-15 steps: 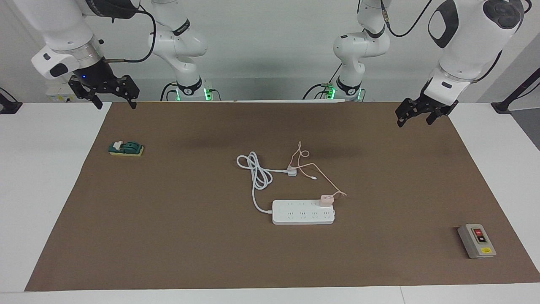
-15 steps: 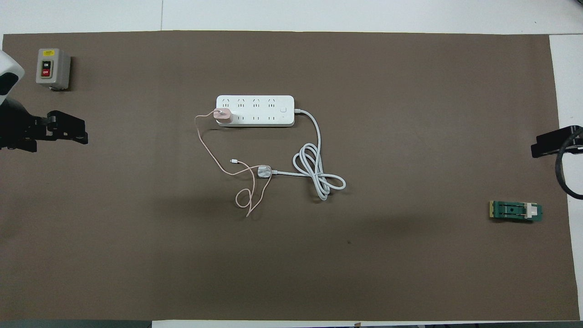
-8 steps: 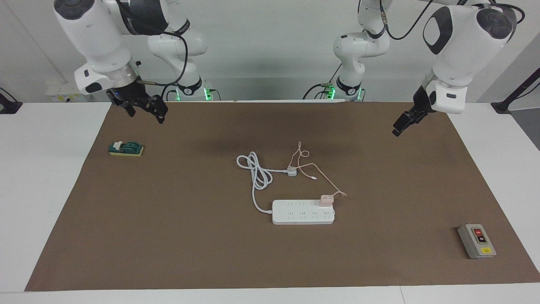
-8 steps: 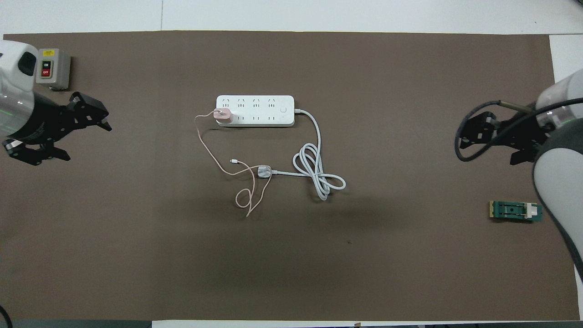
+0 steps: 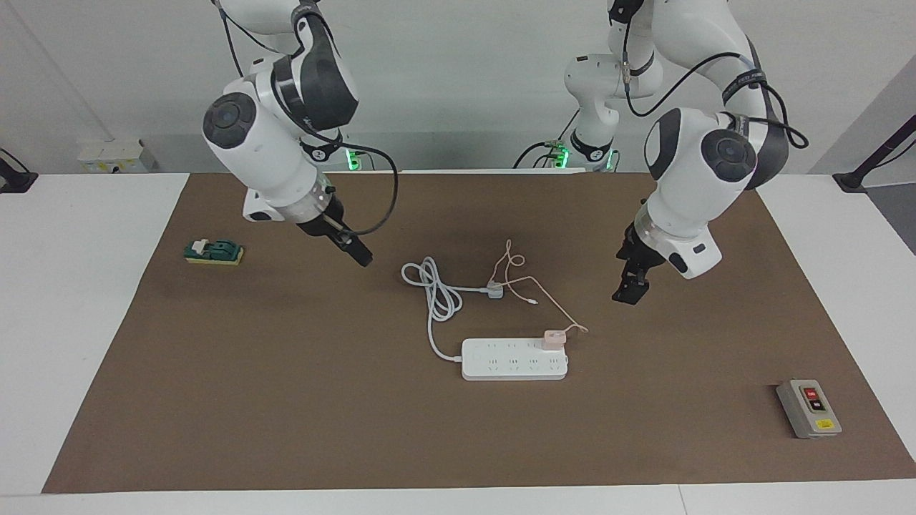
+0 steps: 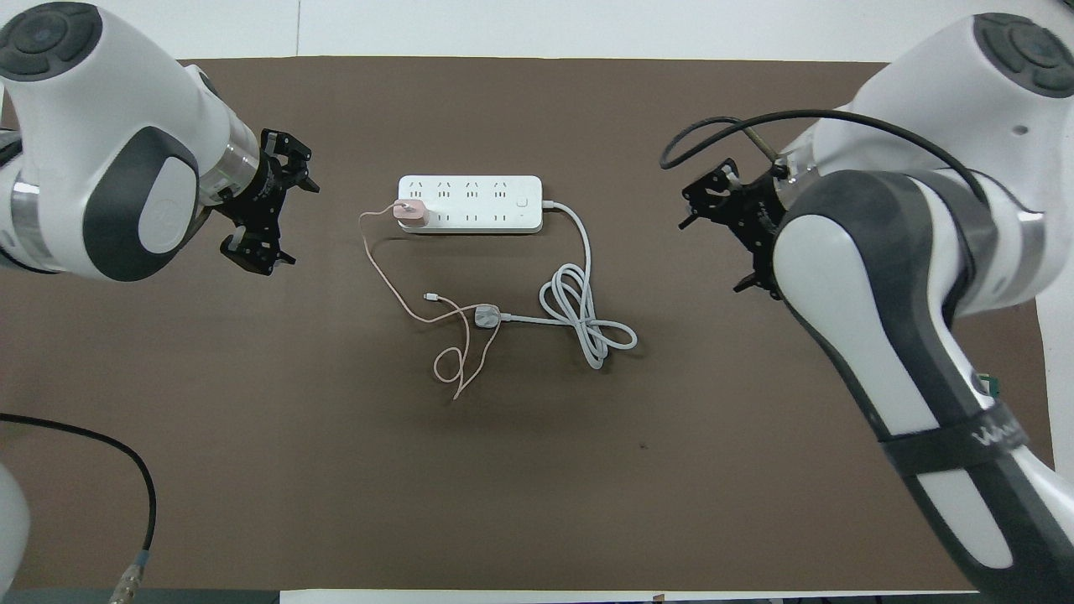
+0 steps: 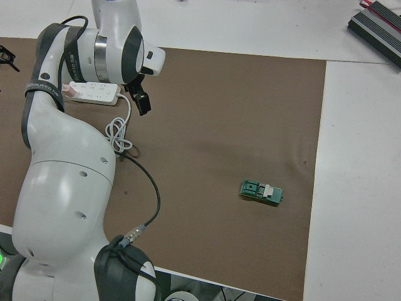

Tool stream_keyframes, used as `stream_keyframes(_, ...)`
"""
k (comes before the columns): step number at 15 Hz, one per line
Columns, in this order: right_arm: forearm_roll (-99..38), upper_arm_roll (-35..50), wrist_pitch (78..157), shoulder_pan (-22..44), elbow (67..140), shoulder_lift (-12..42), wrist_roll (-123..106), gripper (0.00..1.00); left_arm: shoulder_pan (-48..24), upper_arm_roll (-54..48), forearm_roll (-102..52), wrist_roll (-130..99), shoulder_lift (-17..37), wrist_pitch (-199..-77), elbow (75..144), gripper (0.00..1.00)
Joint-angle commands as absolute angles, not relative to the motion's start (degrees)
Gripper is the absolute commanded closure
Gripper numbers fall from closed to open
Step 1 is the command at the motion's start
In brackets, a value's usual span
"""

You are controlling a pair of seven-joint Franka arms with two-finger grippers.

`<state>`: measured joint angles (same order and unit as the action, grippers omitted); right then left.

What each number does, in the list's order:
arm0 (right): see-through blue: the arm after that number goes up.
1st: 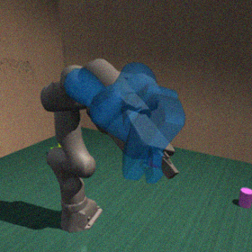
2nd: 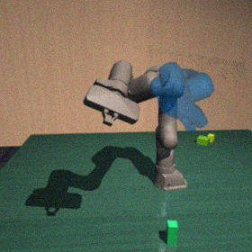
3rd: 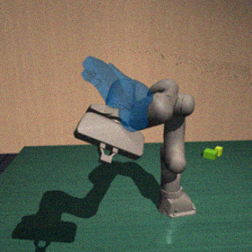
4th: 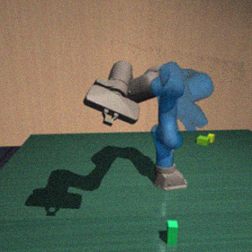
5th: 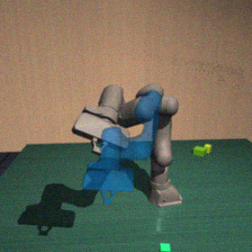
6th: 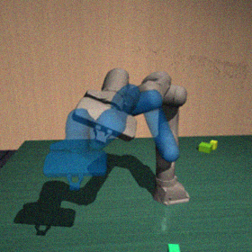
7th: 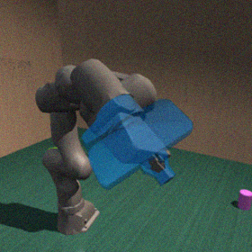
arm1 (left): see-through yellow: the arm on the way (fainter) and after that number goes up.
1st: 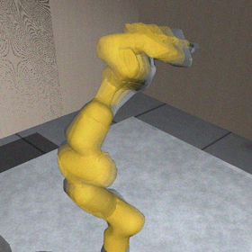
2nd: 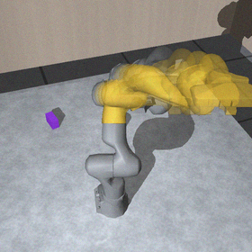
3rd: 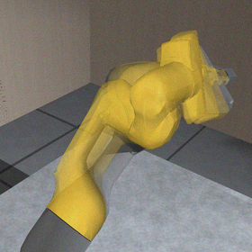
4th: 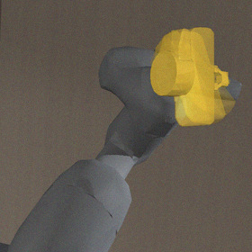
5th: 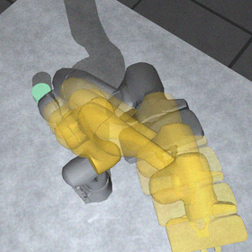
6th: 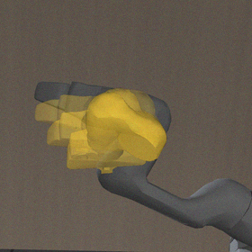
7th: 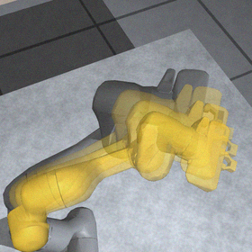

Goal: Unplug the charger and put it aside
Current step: 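Move the left gripper to the pink charger while the right gripper reaches the strip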

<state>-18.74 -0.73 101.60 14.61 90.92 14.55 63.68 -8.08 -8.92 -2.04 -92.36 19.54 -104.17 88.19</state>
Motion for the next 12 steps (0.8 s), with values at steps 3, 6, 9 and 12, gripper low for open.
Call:
stream_keyframes(3, -27.3, -1.0, 106.5, 18.9, 78.5, 28.3, 82.5, 0.00, -12.7, -8.0, 0.1, -109.2, 27.6, -111.9, 83.5, 0.00)
stream_keyframes(6, -33.6, -0.9, 111.3, 20.9, 75.2, 34.6, 87.6, 0.00, -14.8, -7.9, 0.4, -111.1, 27.9, -117.8, 85.9, 0.00)
stream_keyframes(9, -42.1, -1.0, 116.0, 22.8, 75.2, 38.1, 87.9, 0.00, -15.3, -7.9, 2.1, -112.3, 27.9, -122.7, 89.7, 0.00)
stream_keyframes(12, -47.0, -1.1, 117.2, 23.3, 71.3, 44.1, 88.3, 0.00, -16.1, -7.9, 3.7, -112.6, 29.2, -125.8, 91.1, 0.00)
